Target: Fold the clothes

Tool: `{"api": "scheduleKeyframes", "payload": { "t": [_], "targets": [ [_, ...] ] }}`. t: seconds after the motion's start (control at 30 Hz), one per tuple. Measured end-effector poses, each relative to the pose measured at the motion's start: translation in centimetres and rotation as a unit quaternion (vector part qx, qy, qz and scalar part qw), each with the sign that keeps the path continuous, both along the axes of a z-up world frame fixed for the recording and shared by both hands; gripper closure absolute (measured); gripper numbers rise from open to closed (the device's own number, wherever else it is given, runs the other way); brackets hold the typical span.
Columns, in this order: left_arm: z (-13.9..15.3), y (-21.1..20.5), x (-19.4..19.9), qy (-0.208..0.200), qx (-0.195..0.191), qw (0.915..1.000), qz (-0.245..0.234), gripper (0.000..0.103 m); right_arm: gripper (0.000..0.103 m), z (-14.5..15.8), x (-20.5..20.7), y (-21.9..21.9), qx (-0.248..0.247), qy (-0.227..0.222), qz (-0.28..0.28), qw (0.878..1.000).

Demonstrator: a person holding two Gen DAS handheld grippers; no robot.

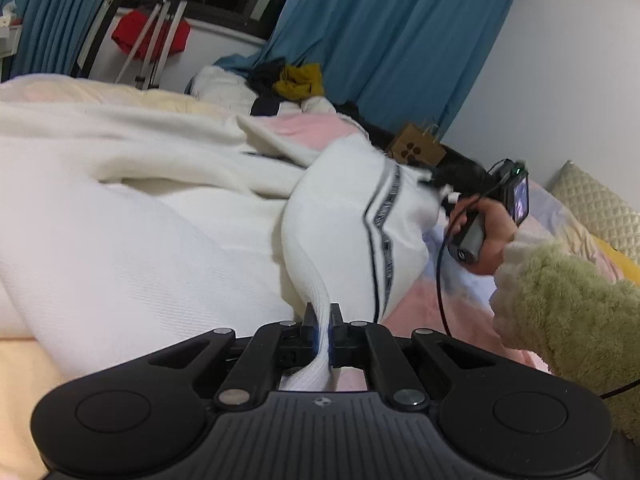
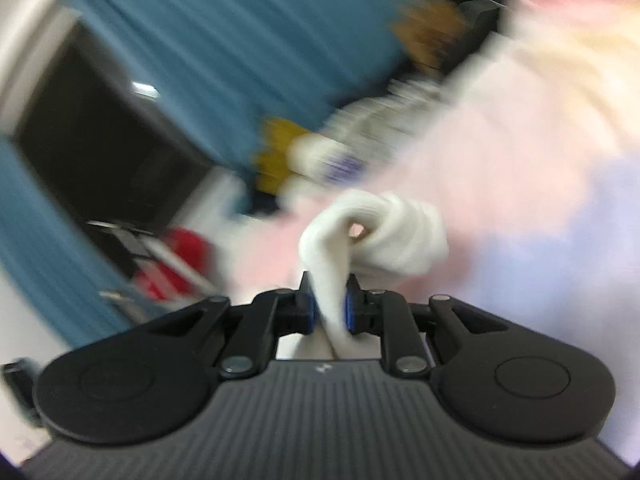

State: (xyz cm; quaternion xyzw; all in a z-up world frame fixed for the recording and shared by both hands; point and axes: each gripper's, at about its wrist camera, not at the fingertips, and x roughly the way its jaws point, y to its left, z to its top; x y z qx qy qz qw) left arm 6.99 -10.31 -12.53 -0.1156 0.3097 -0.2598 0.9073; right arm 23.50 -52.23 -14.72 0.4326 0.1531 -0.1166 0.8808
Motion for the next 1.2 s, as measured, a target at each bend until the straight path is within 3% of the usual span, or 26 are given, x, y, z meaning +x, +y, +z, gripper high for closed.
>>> {"api": "scheduleKeyframes", "payload": {
  "t": [0.07, 0.13, 0.17, 0.27, 0.37, 0.47, 0.6, 0.7, 0.83, 1.07, 1.13, 1.2],
  "targets": [
    [0.0, 0.1, 0.0, 0.002, -0.002, 1.0, -0.003, 0.099, 0.075, -0.9, -1.0, -0.9, 0.035, -0.001, -0.004, 0.999],
    [0.2, 0.5, 0.1, 0.002, -0.005, 1.0, -0.003, 0.099, 0.063, -0.1, -2.2, -0.8, 0.031, 0.005, -0.011, 0.999],
    [0.3, 0.6, 0.1, 0.002, -0.007, 1.0, -0.002, 0.099, 0.059, 0.4, -2.8, -0.4, 0.022, 0.013, -0.015, 1.0],
    [0.5, 0.8, -0.4, 0.002, -0.006, 1.0, 0.005, 0.099, 0.032, 2.0, -5.1, 1.2, -0.014, 0.045, -0.036, 0.998],
    [0.6, 0.6, -0.5, -0.001, 0.005, 1.0, 0.007, 0.098, 0.022, 4.7, -7.2, 3.7, -0.079, 0.068, -0.054, 0.993],
    [0.6, 0.6, -0.6, 0.006, 0.009, 0.9998, 0.015, 0.098, 0.022, 7.6, -7.8, 6.3, -0.145, 0.072, -0.026, 0.987],
    [0.7, 0.7, -0.5, 0.007, 0.008, 0.9998, 0.016, 0.098, 0.022, 10.9, -6.3, 10.3, -0.176, 0.045, 0.052, 0.982],
    [0.7, 0.6, -0.5, 0.012, 0.002, 0.9998, 0.015, 0.098, 0.023, 12.3, -3.2, 12.8, -0.187, 0.056, 0.105, 0.975],
    [0.3, 0.6, -0.3, 0.01, -0.005, 0.9999, 0.009, 0.098, 0.024, 11.9, 3.5, 14.2, -0.183, 0.118, 0.12, 0.969],
    [-1.3, 1.0, 1.5, 0.028, -0.025, 0.9993, -0.001, 0.098, 0.03, 8.9, 12.1, 14.5, -0.242, 0.207, 0.111, 0.942],
    [-1.5, 0.9, 1.8, 0.026, -0.029, 0.9992, -0.008, 0.098, 0.041, 8.3, 13.4, 14.3, -0.256, 0.218, 0.104, 0.936],
    [-1.6, 1.0, 2.2, 0.027, -0.036, 0.9989, -0.011, 0.098, 0.07, 8.2, 13.6, 13.9, -0.257, 0.22, 0.097, 0.936]
  ]
}}
